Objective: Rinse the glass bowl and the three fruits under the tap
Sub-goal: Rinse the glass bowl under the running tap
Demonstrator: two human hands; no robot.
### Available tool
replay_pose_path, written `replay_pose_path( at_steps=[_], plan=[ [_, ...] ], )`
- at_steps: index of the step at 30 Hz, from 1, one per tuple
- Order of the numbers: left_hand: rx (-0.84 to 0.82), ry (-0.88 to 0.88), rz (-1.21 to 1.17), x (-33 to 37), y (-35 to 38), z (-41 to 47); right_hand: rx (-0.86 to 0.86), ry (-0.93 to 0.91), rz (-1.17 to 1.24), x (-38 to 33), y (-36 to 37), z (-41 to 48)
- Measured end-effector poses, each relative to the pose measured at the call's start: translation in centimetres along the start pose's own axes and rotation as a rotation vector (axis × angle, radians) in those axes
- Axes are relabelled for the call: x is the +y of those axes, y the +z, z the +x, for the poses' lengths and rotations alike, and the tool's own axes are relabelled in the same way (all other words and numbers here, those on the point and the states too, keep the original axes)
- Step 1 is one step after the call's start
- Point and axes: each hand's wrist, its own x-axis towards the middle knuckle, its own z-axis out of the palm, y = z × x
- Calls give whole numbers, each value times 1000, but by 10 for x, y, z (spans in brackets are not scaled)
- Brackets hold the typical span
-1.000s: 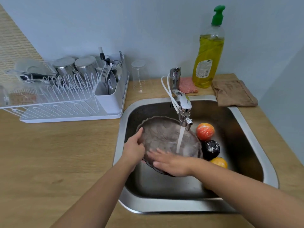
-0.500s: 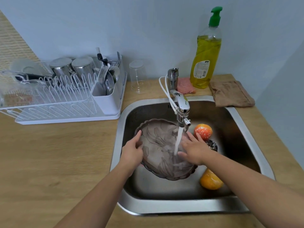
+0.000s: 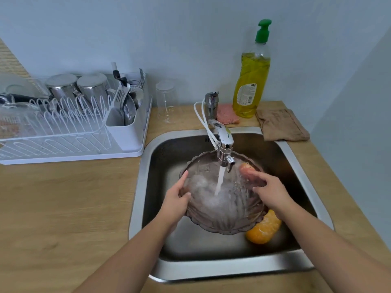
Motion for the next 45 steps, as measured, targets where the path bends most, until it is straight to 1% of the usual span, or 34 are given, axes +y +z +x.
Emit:
replay_pose_path(
  at_steps=[2,4,5,6,7,8,9,10,11,13,15,16,18,20,22,23,24,26,28,30,34,36,38,39,41,43,45],
  plan=[
    [-61,-42,32,-3,4,6,41,27,13,1,-2,-5],
    [-54,-24,233,-1,8,9,78,36,21,1,-2,-10],
    [-26,17,421,1,11,11,94,33,17,1,-2,-13],
    [5,79,705,1,12,14,108,27,9,1,-1,-15],
    [29,170,1010,0,15,18,117,25,0,2,-1,-18],
    [16,292,1250,2,19,20,122,24,-4,2,-1,-20],
    [-43,419,1394,3,24,23,124,29,-3,3,-1,-22],
    [-144,520,1471,4,31,26,127,30,-1,3,-1,-24],
    [-260,579,1495,5,38,29,130,35,-5,3,0,-26],
    [-471,602,1439,-2,55,32,135,41,-17,0,1,-29],
    [-609,570,1350,-11,69,33,136,28,-39,-4,1,-31],
    [-641,581,1334,-14,72,33,130,20,-55,-5,0,-32],
    [-606,636,1384,-13,70,39,117,13,-79,-7,-2,-35],
    [-489,642,1464,-5,57,55,110,22,-88,-7,-3,-41],
    [-382,719,1595,1,39,69,128,19,-101,-8,-3,-46],
    [-357,748,1661,2,31,73,147,13,-105,-9,-3,-48],
    [-347,739,1708,1,24,75,167,8,-106,-11,-3,-49],
    [-342,640,1734,-4,18,72,202,8,-102,-14,-3,-50],
    [-400,499,1667,-9,19,60,234,11,-102,-16,-3,-49],
    [-501,383,1501,-16,26,47,267,13,-114,-19,-3,-47],
    [-755,283,1185,-17,48,6,292,24,-151,-23,-2,-41],
    [-827,313,1056,-15,61,-12,301,29,-158,-23,-2,-40],
    [-836,356,992,-13,65,-16,297,33,-149,-23,-3,-41],
    [-839,383,1004,-13,63,-12,288,34,-144,-23,-5,-42],
    [-806,416,1124,-16,53,5,263,28,-128,-23,-9,-43],
    [-672,466,1312,-10,40,25,219,26,-122,-22,-11,-46],
    [-464,591,1447,1,31,45,179,23,-123,-21,-10,-48]
  ],
)
